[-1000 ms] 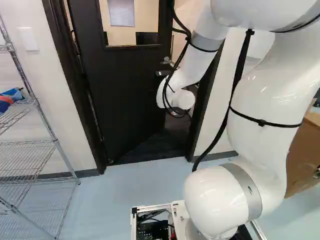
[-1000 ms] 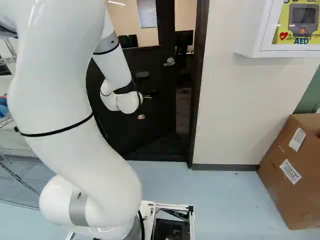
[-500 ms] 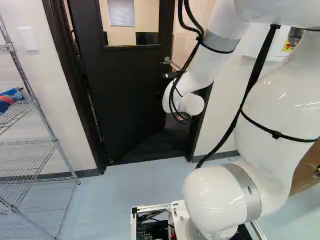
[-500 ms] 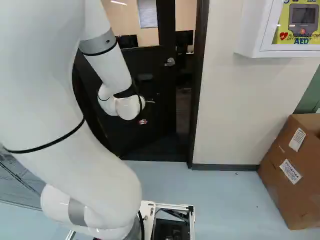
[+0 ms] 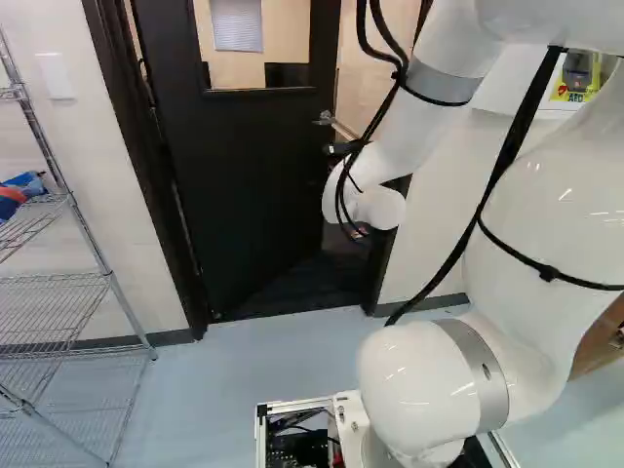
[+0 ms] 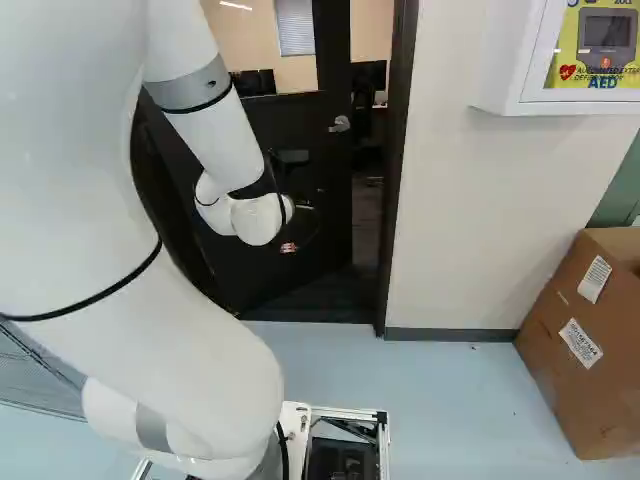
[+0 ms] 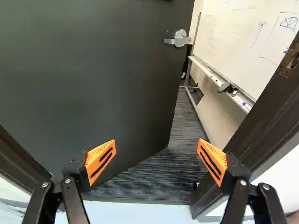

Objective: Open the door and move inside

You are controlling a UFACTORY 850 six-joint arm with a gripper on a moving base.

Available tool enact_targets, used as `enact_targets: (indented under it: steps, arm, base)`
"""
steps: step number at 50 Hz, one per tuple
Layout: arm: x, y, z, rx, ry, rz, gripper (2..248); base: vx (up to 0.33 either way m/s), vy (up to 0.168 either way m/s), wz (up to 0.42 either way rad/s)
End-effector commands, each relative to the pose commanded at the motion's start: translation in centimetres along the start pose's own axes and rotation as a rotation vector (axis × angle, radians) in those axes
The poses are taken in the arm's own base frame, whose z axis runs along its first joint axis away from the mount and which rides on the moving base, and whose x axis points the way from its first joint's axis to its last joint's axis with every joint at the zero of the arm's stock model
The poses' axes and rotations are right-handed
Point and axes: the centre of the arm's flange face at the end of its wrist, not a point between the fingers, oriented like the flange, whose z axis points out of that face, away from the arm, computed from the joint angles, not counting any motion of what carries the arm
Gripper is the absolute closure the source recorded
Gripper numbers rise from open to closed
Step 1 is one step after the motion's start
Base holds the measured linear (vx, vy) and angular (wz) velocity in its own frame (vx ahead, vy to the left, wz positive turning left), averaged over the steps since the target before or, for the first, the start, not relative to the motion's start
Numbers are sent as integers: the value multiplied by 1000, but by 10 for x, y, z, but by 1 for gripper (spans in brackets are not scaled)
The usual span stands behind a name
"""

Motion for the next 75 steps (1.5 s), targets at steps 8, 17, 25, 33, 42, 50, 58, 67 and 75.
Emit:
enact_targets:
  steps: [8,17,25,33,42,50,58,67,75]
  arm:
    - [0,0,0,0,0,0,3]
    - [0,0,0,0,0,0,3]
    - [0,0,0,0,0,0,3]
    - [0,0,0,0,0,0,3]
    - [0,0,0,0,0,0,3]
    - [0,0,0,0,0,0,3]
    - [0,0,0,0,0,0,3]
    - [0,0,0,0,0,0,3]
    - [0,0,0,0,0,0,3]
  base:
    - [0,0,0]
    - [0,0,0]
    - [25,-5,-24]
    - [62,15,-6]
    - [103,28,-24]
    - [125,44,-19]
    - [133,46,-21]
    - [131,46,-23]
    - [138,52,-19]
